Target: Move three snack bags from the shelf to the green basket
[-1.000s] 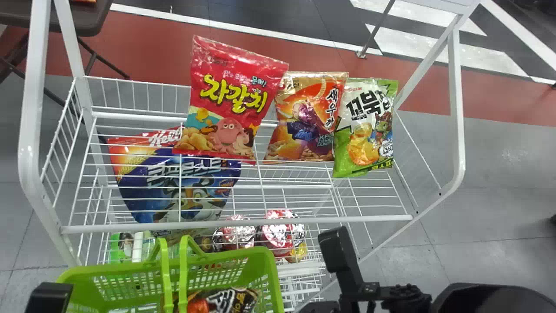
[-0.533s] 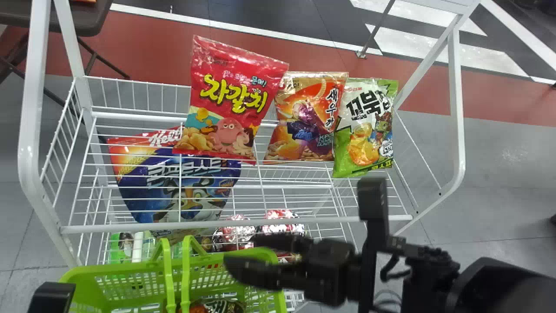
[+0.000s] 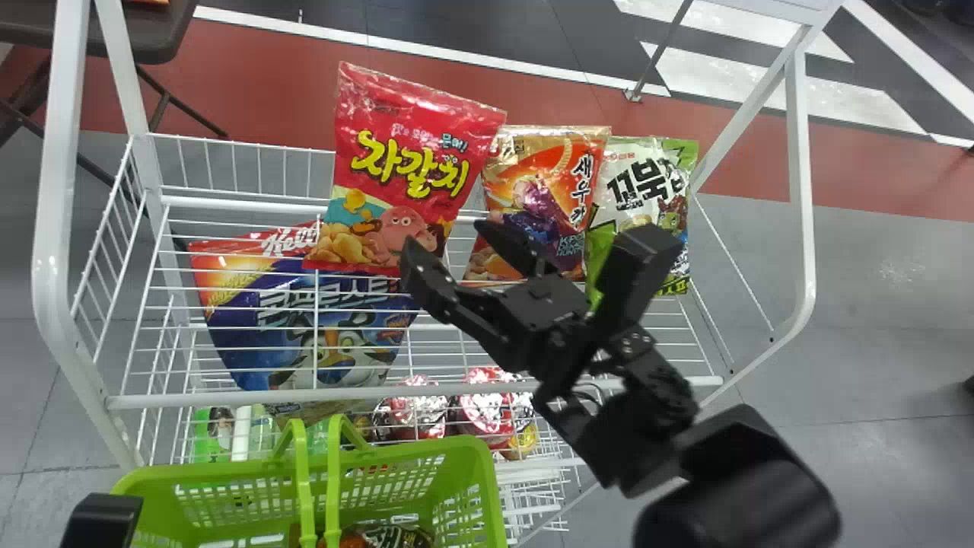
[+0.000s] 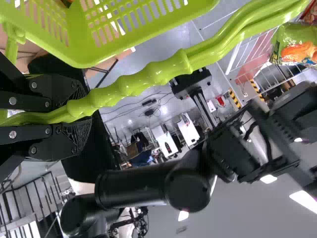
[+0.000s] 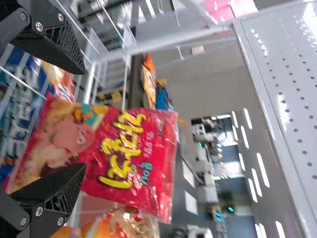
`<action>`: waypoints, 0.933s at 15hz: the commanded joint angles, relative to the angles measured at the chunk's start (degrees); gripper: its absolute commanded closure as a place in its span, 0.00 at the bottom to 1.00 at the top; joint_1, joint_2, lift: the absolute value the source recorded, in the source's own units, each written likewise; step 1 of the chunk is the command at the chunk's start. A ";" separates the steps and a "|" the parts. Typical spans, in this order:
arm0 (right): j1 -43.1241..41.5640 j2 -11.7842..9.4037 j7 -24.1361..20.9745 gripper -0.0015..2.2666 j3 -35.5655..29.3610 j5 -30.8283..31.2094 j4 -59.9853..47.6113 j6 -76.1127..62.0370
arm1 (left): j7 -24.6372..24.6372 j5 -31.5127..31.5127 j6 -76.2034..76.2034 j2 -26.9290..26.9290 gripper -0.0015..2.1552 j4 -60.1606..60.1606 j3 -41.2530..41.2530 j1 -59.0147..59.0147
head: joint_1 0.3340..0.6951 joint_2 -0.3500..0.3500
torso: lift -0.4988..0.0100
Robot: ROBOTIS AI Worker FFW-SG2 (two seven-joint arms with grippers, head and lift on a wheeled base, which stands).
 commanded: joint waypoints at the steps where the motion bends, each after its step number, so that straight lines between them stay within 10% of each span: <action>1: -4.81 0.34 -5.00 0.08 6.00 6.42 5.07 -2.00 | -0.09 0.14 -0.05 -0.02 0.85 0.09 -0.06 0.01 | 1.00 0.05 | 0.90; 6: -15.62 2.19 -8.60 0.14 11.62 8.79 16.41 -1.30 | -0.44 0.41 -0.22 0.07 0.85 0.01 0.56 0.36 | 1.00 0.17 | 0.90; 10: -16.50 2.63 -7.81 0.82 11.97 8.00 16.50 3.80 | -0.79 0.85 -0.58 0.24 0.85 0.18 1.52 0.45 | 1.00 0.23 | 0.90; 14: -16.23 2.19 -7.28 0.95 11.45 7.83 14.56 6.79 | -0.88 1.11 -0.58 0.16 0.85 0.27 1.70 0.09 | 1.00 0.25 | 0.90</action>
